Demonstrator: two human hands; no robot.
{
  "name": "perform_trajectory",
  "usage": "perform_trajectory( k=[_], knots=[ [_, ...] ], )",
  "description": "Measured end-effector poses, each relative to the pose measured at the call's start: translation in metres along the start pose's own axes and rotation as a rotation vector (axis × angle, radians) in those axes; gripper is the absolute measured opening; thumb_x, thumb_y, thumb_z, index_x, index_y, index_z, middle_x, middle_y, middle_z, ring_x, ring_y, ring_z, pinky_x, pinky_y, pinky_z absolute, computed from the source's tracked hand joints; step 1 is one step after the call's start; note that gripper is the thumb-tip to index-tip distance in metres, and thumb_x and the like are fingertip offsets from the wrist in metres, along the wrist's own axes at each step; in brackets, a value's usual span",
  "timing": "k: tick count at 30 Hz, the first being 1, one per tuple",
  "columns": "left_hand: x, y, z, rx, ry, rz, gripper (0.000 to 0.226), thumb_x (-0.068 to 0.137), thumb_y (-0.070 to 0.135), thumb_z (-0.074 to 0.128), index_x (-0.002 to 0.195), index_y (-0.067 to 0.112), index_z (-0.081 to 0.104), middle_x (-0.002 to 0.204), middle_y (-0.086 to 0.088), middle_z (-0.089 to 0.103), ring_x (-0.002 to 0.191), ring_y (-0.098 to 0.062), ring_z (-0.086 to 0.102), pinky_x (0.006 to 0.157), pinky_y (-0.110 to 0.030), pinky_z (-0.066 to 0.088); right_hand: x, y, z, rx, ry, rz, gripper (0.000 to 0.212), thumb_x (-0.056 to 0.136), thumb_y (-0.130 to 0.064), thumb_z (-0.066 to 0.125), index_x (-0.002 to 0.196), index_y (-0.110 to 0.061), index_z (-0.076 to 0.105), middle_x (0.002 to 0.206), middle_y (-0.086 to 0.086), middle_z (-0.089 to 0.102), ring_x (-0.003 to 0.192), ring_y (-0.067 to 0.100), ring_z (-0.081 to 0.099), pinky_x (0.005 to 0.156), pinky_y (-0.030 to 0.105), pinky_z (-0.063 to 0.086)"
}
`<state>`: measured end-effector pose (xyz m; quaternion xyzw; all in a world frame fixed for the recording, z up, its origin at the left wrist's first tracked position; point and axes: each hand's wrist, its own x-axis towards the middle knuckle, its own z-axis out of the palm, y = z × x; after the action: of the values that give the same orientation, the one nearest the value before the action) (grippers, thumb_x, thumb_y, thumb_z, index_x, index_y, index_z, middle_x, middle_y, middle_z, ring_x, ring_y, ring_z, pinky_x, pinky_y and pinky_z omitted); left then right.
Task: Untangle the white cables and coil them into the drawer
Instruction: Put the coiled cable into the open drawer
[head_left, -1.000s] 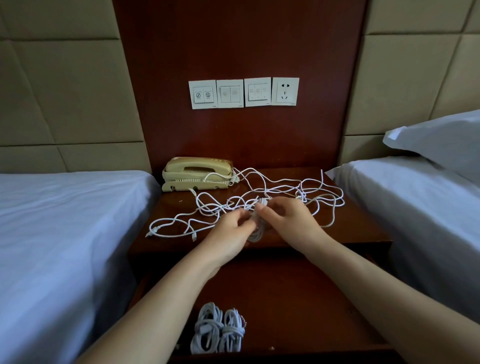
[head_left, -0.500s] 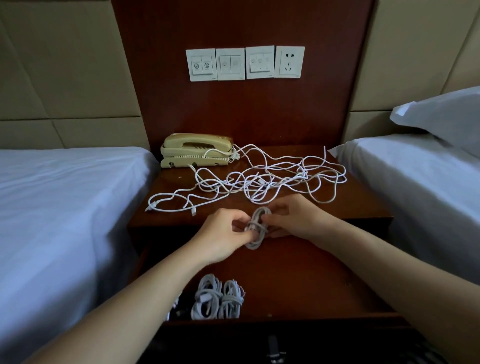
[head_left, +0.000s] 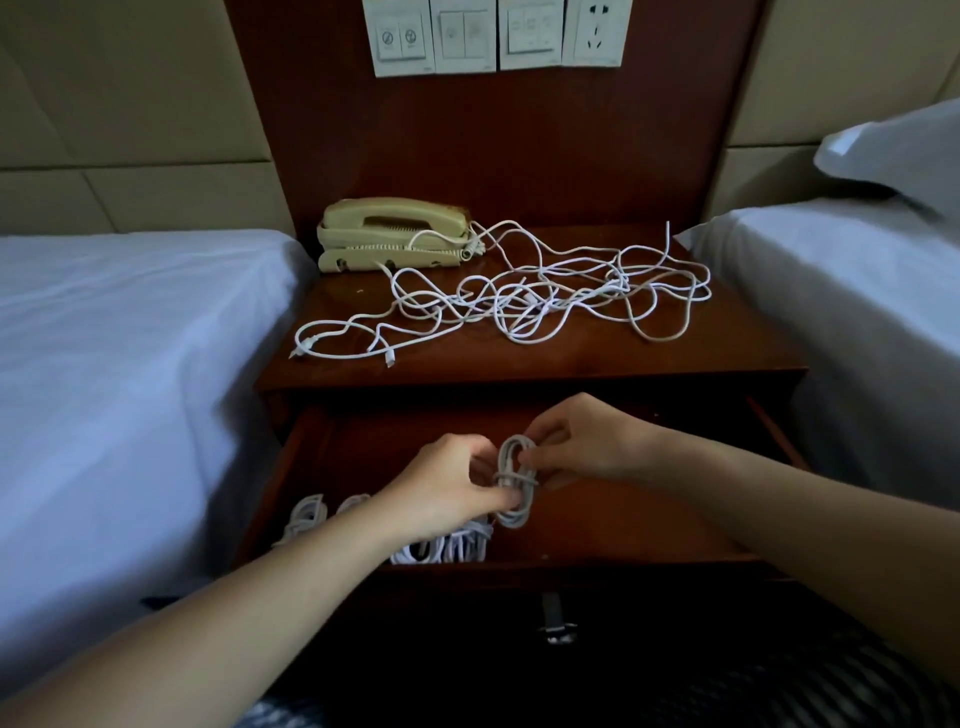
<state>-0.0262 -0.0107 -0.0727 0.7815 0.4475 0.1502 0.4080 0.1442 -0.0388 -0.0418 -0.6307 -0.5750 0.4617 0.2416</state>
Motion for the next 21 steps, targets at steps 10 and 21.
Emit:
perform_trajectory(
  k=[10, 21],
  knots=[
    [-0.002, 0.001, 0.002, 0.362, -0.109, 0.044, 0.042, 0.080, 0.045, 0.067, 0.112, 0.018, 0.063, 0.107, 0.000, 0.066, 0.102, -0.017, 0.058, 0.087, -0.040, 0.048, 0.006, 0.014, 0.009, -0.083, -0.136, 0.103, 0.016, 0.086, -0.002, 0.063, 0.100, 0.007, 0.062, 0.068, 0.012, 0.065, 0.054, 0.008, 0.064, 0.058, 0.018, 0.056],
    [0.002, -0.002, 0.001, 0.606, -0.250, -0.001, 0.057, 0.082, 0.057, 0.058, 0.128, 0.025, 0.050, 0.128, 0.000, 0.047, 0.124, -0.022, 0.037, 0.103, -0.039, 0.034, 0.011, 0.020, 0.012, -0.189, -0.279, 0.100, 0.013, 0.092, -0.007, 0.058, 0.099, 0.002, 0.064, 0.088, 0.017, 0.068, 0.068, 0.010, 0.066, 0.066, 0.019, 0.055]
  ],
)
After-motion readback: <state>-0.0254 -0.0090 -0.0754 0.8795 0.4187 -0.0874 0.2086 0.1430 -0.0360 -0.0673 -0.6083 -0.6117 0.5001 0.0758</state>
